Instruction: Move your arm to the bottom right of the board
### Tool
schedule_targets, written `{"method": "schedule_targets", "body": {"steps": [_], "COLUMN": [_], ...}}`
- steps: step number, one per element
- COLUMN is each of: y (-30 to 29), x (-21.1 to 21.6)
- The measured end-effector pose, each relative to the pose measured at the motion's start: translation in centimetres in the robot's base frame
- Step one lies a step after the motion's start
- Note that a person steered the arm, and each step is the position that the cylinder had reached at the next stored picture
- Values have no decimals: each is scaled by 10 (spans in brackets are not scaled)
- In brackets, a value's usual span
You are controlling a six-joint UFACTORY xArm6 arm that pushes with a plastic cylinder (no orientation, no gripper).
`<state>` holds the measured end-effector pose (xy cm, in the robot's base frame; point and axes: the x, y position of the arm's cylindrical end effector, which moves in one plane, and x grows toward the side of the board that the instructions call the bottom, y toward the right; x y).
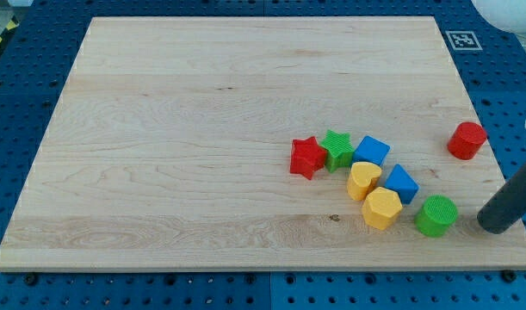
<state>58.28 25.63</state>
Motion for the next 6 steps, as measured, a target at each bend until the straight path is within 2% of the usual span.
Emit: {"method": "schedule_targets", "body": {"steps": [4, 6], "y": [-47, -40], "x": [0, 5]}}
